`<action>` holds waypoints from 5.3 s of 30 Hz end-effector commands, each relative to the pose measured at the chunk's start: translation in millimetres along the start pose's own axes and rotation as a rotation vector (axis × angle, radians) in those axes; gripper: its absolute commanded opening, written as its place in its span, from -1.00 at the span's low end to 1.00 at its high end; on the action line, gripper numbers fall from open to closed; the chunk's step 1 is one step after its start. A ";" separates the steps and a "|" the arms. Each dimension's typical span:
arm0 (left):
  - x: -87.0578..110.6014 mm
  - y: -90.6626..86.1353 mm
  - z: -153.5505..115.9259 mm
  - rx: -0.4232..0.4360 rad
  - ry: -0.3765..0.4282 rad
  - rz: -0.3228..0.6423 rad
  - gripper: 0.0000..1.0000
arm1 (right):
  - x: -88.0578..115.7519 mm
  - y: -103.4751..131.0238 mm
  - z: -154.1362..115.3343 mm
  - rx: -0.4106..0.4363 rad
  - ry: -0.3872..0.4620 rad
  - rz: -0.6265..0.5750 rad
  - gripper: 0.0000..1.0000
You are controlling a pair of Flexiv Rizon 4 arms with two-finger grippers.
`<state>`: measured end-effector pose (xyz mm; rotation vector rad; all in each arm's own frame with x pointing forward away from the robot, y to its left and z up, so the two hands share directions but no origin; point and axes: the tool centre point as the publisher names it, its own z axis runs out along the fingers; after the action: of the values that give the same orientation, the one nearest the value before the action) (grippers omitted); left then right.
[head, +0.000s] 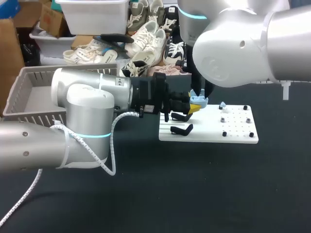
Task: Pick up each earbud case from the left stands, insert the matching earbuds, close the lid, and place the case in the box.
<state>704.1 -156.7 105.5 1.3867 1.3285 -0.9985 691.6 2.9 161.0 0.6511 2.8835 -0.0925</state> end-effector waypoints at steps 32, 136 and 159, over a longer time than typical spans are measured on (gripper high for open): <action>0.8 -0.9 0.0 -0.003 -0.003 0.001 -1.00 | 0.2 -2.8 12.4 -0.011 0.027 -0.017 -1.00; 0.8 -0.9 0.0 -0.003 -0.003 0.001 -1.00 | -93.1 -42.4 140.3 -0.254 0.048 0.016 -0.03; 0.8 -0.9 0.0 -0.003 -0.003 0.001 -1.00 | -95.1 -34.4 151.1 -0.327 0.080 0.034 -0.04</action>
<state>703.9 -156.6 105.6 1.3864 1.3285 -0.9984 785.2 -83.8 33.4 0.6540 2.8635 0.4050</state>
